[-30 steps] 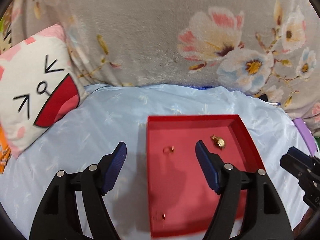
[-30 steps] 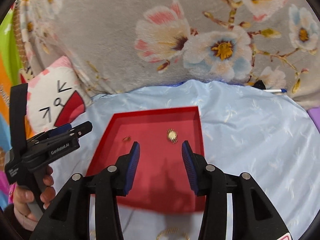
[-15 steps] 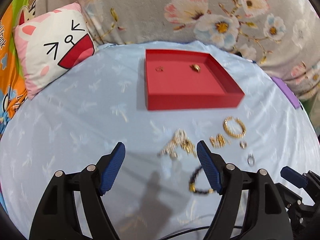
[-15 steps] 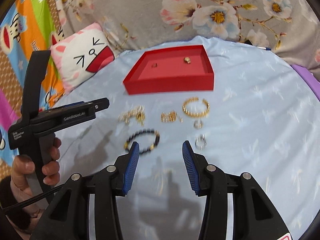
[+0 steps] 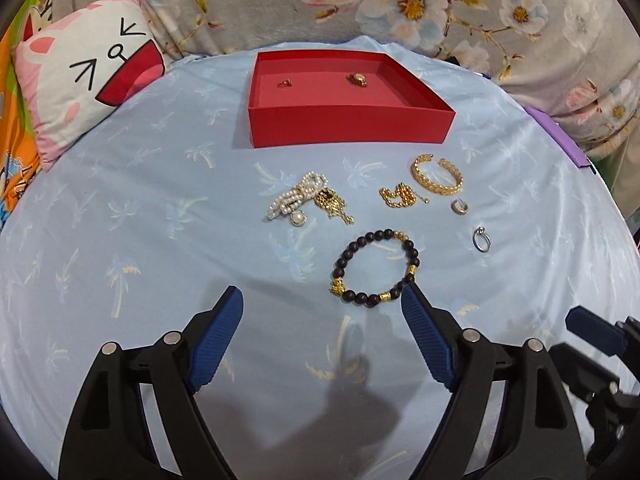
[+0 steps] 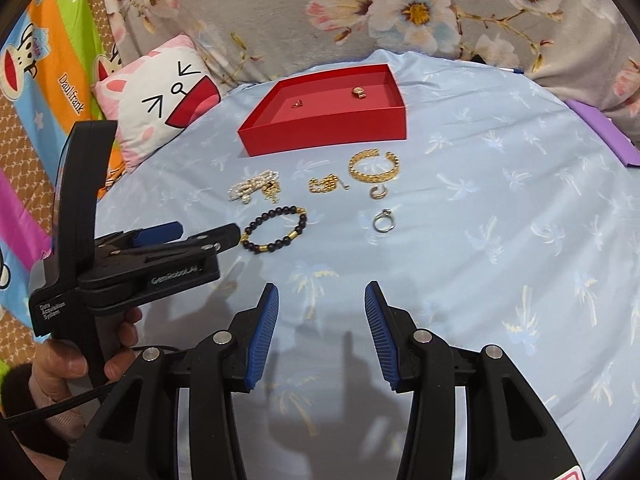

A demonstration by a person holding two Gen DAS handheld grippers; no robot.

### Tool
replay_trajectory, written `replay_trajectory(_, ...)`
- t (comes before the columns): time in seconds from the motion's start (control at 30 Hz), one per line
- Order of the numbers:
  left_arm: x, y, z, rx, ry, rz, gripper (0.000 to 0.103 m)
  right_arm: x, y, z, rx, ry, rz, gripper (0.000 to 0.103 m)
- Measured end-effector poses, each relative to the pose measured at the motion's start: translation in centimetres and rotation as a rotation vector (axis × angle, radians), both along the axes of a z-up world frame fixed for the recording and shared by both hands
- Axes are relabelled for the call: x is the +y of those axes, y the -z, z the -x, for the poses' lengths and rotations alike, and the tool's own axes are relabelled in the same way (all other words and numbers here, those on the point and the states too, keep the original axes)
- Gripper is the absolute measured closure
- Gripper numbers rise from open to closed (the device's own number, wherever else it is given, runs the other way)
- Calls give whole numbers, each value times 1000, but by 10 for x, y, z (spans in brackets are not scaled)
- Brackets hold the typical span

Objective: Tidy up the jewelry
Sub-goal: 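Withdraw both grippers from the red box toward the remaining jewelry, then grasp the black-bead bracelet with the left gripper while the right grasps the twisted gold bangle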

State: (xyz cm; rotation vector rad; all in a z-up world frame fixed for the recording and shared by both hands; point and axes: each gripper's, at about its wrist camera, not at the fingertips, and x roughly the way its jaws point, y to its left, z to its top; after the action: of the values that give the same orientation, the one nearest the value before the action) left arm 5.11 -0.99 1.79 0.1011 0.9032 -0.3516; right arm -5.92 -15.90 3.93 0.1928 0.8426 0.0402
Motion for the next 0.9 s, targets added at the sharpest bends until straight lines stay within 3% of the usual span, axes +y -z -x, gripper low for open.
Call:
replay_trajectory(0.4,-23,20,-17,26,14,-41,25,-26,6,-19,15,61,-21,58)
replay_trajectory(0.53,-26,28,-30,48,0,-55,37,-30,7,-21,15,69,-23,58)
replay_trajectory(0.67,-33,31,-31,9,0,-105,39,-35,7,-26,16,75,-31,58)
replay_trajectory(0.77,-37,30,-31,-6,10,-98,51,-38,9,-31,19,79,-39,58)
replay_trajectory(0.9,-38,28,-34,-12,16,-87,78,-41,9,-42,20,78,-47,58)
